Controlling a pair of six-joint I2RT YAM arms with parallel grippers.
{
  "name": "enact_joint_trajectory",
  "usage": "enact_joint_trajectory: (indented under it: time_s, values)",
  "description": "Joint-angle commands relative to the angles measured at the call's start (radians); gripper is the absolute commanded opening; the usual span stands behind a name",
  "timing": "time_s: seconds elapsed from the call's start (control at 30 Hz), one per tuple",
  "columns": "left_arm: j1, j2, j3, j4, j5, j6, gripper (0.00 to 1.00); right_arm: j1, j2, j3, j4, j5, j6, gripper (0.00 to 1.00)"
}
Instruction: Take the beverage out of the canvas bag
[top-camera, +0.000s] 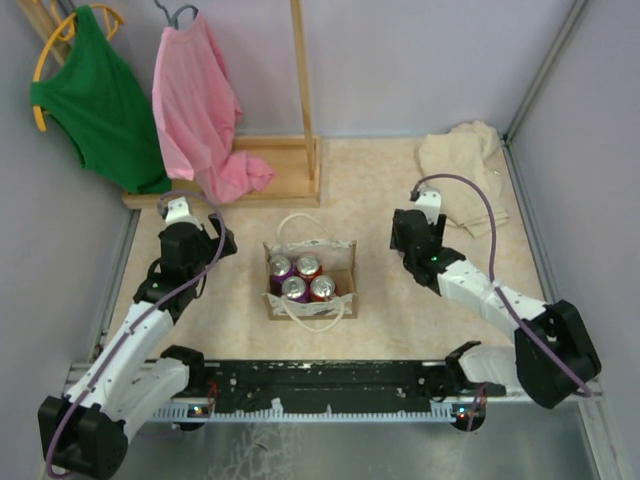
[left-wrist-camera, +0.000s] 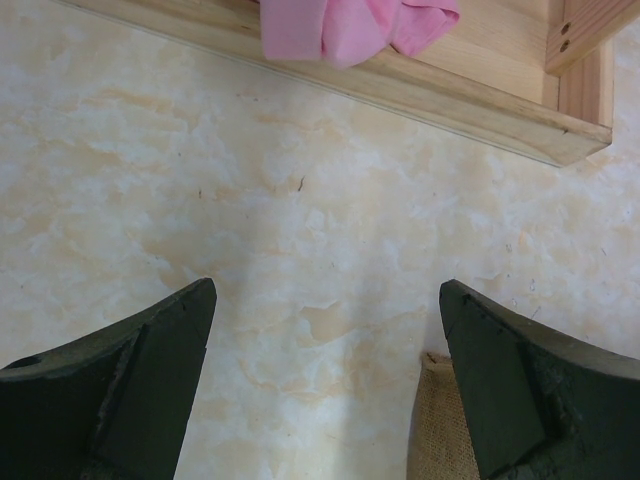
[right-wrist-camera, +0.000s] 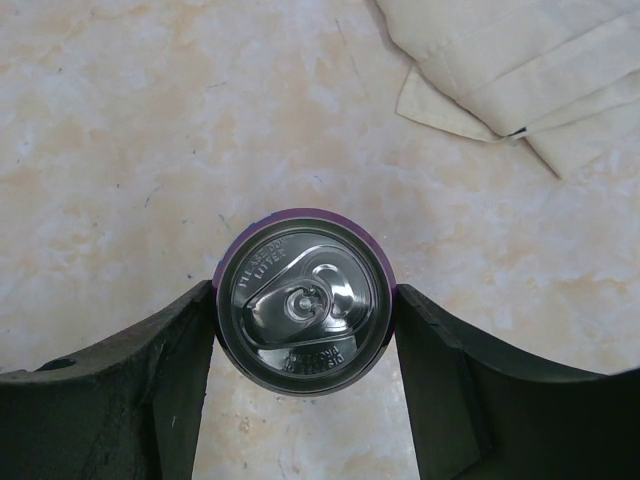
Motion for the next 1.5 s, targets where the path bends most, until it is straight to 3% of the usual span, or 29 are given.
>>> enact_joint_trajectory:
  time_s: [0.0,0.33,0.37,0.4,0.47,0.5,0.67,0.83,0.97,1.13,1.3,1.47]
  values:
    - [-0.003,-0.008,-0.006,0.007,0.008,0.000,0.99,-0.011,0.043,0.059,0.191,-0.004,0.020,0.00]
    - [-0.004,-0.005,-0.012,0.008,0.012,-0.003,0.99,-0.012,0.104,0.019,0.234,0.003,0.040,0.02]
    - [-0.003,-0.006,-0.013,0.007,0.012,-0.004,0.99,-0.012,0.108,0.014,0.224,0.000,0.052,0.08]
    - [-0.003,-0.004,-0.014,0.007,0.012,-0.004,0.99,-0.012,0.112,0.012,0.209,-0.002,0.067,0.22]
    - [-0.004,-0.003,-0.014,0.006,0.013,-0.005,0.99,-0.012,0.114,0.008,0.183,-0.006,0.091,0.64]
    - [-0.004,-0.005,-0.014,0.006,0.014,-0.005,0.99,-0.012,0.114,0.004,0.171,-0.007,0.101,0.77]
    - [-0.004,-0.001,-0.016,0.004,0.016,-0.005,0.99,-0.012,0.096,0.001,0.114,0.012,0.132,0.99]
    - [-0.004,-0.002,-0.015,-0.004,0.018,-0.008,0.99,0.000,0.030,0.019,0.040,0.024,0.121,0.99]
    - [-0.002,-0.011,-0.014,-0.007,0.013,-0.009,0.99,0.100,-0.098,0.070,-0.032,0.124,0.062,0.99]
    - [-0.004,-0.005,-0.007,-0.009,0.022,-0.003,0.99,0.232,-0.189,0.293,-0.291,0.147,0.048,0.97]
    - [-0.003,0.006,-0.014,-0.014,0.021,-0.011,0.99,0.417,-0.139,0.521,-0.499,0.118,0.080,0.89]
    - [-0.003,0.014,-0.017,-0.007,0.029,-0.013,0.99,0.552,-0.025,0.586,-0.539,0.066,0.109,0.82]
